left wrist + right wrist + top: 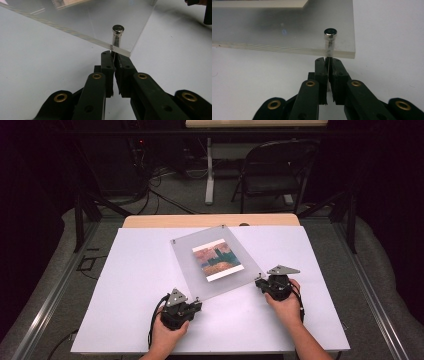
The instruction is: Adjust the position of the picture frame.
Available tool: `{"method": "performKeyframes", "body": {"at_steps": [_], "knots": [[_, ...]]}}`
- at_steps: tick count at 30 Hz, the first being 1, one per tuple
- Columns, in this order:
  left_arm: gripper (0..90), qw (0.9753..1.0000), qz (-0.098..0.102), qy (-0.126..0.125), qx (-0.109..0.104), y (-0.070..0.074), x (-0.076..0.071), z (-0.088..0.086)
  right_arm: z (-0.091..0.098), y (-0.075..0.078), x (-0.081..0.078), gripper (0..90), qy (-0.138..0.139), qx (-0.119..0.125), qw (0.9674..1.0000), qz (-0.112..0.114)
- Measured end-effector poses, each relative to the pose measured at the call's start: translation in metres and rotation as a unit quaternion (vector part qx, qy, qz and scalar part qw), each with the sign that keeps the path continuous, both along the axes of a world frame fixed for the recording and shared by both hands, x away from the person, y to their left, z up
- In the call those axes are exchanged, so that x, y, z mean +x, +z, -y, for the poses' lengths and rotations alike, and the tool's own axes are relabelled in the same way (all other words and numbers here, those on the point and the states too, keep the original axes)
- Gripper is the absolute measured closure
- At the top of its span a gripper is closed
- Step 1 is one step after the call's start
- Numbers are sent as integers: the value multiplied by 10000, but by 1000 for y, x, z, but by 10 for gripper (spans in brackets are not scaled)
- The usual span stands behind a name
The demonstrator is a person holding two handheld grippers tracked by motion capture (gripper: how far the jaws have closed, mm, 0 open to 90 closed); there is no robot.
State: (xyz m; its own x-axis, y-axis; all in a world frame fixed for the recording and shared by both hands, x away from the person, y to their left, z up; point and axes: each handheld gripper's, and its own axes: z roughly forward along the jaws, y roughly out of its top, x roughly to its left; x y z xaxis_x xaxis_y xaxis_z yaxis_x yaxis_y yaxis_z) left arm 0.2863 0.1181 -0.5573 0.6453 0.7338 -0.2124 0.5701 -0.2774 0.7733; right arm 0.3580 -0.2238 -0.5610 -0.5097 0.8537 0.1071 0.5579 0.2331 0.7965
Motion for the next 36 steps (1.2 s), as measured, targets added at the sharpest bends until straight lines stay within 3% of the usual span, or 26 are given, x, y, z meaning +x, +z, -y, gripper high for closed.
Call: {"method": "performKeyframes", "body": {"at_steps": [10,36], "knots": [[852,10000,-27,-8,-4,1,0,-2,-1,2,-2,855,30,15,10000,-26],[851,9994,31,309,-170,9,2,-22,-9,12,-20,858,319,149,9994,22]]}}
